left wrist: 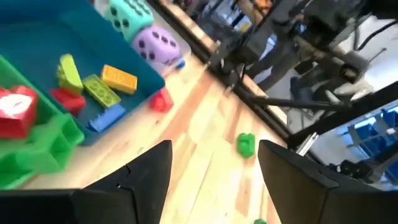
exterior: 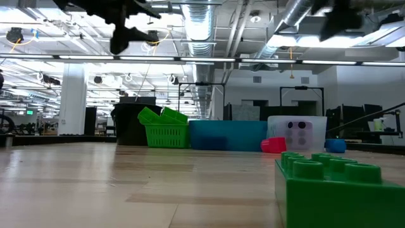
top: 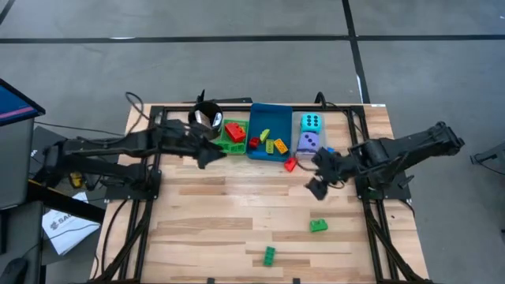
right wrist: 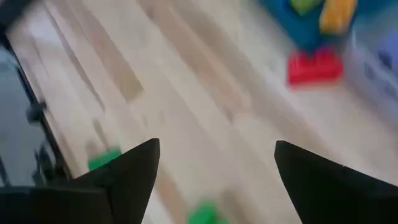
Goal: Pick & Place Toys
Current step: Put the large stud green game piece into the green bin
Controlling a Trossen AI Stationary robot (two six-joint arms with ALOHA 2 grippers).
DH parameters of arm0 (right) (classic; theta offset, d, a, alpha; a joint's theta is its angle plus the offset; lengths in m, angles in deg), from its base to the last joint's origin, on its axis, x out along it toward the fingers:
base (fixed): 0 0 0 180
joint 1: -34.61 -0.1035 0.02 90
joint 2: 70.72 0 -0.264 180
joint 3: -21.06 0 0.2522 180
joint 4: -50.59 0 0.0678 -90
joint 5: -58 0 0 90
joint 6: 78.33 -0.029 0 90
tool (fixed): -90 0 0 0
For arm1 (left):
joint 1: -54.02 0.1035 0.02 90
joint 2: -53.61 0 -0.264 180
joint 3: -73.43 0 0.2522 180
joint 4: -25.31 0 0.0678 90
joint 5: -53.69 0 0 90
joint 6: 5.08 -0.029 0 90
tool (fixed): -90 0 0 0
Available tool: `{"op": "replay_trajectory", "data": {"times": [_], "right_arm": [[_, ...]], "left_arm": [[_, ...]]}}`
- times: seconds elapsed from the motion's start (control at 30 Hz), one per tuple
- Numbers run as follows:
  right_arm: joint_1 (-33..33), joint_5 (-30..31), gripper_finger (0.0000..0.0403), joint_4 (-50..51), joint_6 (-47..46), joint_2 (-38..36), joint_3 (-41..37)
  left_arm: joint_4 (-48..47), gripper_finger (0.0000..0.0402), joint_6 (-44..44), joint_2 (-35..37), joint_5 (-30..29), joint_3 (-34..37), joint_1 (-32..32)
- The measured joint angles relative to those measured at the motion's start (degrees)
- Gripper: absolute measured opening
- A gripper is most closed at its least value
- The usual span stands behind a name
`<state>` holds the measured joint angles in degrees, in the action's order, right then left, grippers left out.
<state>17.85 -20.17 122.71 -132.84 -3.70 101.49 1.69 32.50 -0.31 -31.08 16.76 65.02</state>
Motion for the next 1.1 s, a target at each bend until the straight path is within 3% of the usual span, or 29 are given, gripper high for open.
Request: {"op": "replay_trajectory", "data": {"times": [0.13, 0.27, 0.6, 0.83, 1.1], "right_arm": [[-6.59, -4.78, 0.0301, 6.43, -2.48, 0.63, 2.73], [-11.47, -4.36, 0.0291, 9.35, -2.1, 1.93, 3.49], [-22.86, -1.33, 0.0286, 11.4, 1.51, 10.26, 0.83], [-28.45, -1.27, 0.0286, 5.74, 8.53, 16.97, -1.76], [-28.82, -1.44, 0.0286, -3.69, 9.98, 24.89, -1.7]], "left_arm": [[6.12, 0.0232, 1.72, -5.51, -0.26, 0.04, -2.94], [14.92, 0.0231, 2.58, -10.61, -0.72, 0.02, -5.73], [34.9, 0.0231, 7.31, -22.29, -12.75, 0.0, -9.74], [34.87, 0.0231, 11.06, -25.92, -13.83, 0.06, -11.35], [35.26, 0.0231, 10.45, -26.28, -14.88, 0.02, -11.79]]}}
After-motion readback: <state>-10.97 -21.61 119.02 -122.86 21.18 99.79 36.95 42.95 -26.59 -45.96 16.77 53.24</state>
